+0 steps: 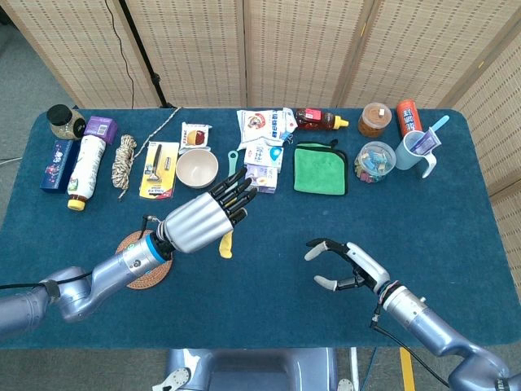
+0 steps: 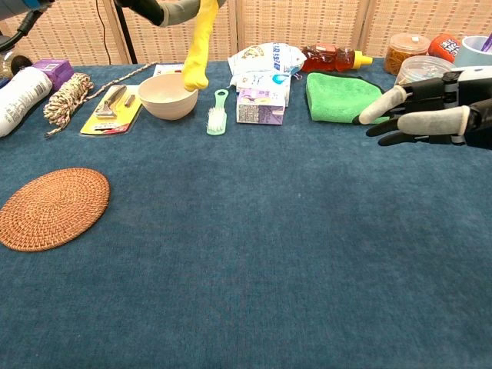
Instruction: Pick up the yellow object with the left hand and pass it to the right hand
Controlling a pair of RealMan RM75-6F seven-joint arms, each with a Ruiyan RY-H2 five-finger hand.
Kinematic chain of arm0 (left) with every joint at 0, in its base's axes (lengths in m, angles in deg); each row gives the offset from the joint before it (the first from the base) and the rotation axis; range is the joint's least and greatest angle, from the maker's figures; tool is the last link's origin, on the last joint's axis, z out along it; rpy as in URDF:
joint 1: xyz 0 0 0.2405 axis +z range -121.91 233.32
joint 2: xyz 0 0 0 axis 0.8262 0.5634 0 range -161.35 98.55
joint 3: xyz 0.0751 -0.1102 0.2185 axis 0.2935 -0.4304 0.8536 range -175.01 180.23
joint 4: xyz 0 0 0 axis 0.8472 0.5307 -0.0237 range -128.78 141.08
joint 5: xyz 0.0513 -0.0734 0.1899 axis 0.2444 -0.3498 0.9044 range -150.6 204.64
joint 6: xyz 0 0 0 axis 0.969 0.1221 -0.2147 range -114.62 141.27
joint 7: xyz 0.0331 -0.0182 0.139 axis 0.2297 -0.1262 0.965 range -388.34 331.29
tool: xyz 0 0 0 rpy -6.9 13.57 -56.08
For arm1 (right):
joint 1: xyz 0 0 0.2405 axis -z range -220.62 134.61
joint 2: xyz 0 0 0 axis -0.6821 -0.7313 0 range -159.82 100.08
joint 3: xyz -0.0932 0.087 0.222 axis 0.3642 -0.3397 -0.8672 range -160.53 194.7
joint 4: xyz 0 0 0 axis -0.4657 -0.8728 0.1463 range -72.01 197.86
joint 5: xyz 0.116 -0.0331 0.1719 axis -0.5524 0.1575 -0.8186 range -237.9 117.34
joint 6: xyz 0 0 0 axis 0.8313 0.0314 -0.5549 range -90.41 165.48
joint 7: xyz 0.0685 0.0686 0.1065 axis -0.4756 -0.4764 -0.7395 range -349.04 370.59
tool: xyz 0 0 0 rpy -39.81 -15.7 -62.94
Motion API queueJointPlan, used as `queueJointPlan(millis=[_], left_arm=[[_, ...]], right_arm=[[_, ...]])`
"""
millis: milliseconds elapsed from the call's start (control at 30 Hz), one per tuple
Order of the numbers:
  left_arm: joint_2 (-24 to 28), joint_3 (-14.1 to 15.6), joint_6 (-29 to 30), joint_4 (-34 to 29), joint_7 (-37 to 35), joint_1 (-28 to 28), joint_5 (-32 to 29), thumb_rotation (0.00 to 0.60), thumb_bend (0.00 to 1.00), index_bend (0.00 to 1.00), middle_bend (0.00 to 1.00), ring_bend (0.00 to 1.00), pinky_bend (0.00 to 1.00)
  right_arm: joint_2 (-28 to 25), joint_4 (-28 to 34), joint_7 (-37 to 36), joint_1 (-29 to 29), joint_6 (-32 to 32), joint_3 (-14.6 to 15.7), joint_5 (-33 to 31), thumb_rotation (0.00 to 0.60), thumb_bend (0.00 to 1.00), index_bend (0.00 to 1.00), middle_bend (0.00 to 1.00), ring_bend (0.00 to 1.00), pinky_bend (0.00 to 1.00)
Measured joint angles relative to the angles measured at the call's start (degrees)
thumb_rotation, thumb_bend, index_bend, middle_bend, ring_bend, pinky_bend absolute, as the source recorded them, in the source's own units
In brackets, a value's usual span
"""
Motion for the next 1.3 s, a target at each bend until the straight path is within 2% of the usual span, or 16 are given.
queueJointPlan(millis=[367,933,1300], left_arm=[[-2.86,0.21,-1.56,1.00,2.11,-2.46,0.18,0.600,0.55,0.67,0.24,0.14,0.03],[-6.13,0.67,-2.34,2.40,4.62,-4.87,0.34,0.600,0.55,0.67,0.24,0.14,0.03],[-7.47,0.55,-2.57,3.05,5.37,-5.94,-0.15,0.600,0.55,0.67,0.24,0.14,0.03]], right_arm=[[3.44,-4.18,-16.61,-5.30,-1.90,1.49,2.85,0.600,0.32,0.42,0.19,0.13,0.03],[6.83,-6.01,-23.58,-11.48,-5.15,1.35,0.59,0.600,0.33,0.42,0.19,0.13,0.03],[9.32,-7.77,-24.67,-14.22,-6.89,1.19,-0.64,0.600,0.33,0.44,0.20,0.13,0.03]])
